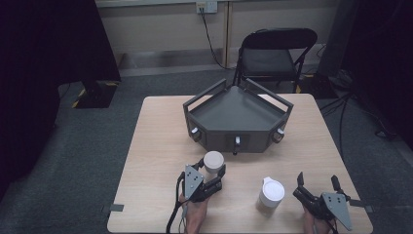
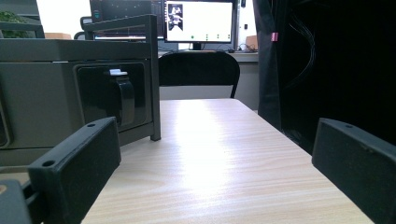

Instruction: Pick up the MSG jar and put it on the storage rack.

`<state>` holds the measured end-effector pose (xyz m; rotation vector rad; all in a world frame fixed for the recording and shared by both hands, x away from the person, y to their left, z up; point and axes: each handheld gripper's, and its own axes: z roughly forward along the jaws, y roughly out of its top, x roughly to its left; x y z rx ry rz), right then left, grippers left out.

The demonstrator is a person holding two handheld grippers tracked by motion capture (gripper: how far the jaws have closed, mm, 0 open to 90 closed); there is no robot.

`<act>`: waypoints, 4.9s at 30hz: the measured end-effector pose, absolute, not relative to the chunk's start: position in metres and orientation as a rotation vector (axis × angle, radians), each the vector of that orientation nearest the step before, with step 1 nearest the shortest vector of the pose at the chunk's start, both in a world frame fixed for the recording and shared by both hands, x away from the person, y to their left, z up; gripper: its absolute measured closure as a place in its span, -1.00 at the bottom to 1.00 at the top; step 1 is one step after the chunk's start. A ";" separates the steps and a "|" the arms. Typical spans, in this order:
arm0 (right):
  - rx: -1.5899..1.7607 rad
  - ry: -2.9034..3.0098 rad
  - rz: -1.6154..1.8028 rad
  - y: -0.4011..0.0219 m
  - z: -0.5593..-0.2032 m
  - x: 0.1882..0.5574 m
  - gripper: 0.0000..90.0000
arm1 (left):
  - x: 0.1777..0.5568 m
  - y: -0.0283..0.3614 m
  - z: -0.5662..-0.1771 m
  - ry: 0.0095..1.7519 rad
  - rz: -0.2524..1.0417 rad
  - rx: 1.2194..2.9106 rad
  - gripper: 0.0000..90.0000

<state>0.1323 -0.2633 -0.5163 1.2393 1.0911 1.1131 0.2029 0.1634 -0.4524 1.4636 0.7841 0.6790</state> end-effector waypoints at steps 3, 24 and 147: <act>1.240 1.091 1.113 -0.263 -0.516 0.132 -1.00 | 0.210 0.169 -0.445 0.748 0.645 1.474 -0.24; 1.238 1.081 1.114 -0.263 -0.517 0.132 -1.00 | 0.250 0.187 -0.409 0.675 0.493 1.508 -0.24; 1.238 1.097 1.117 -0.264 -0.516 0.132 -0.99 | 0.357 0.135 -0.339 0.962 0.695 1.386 -1.00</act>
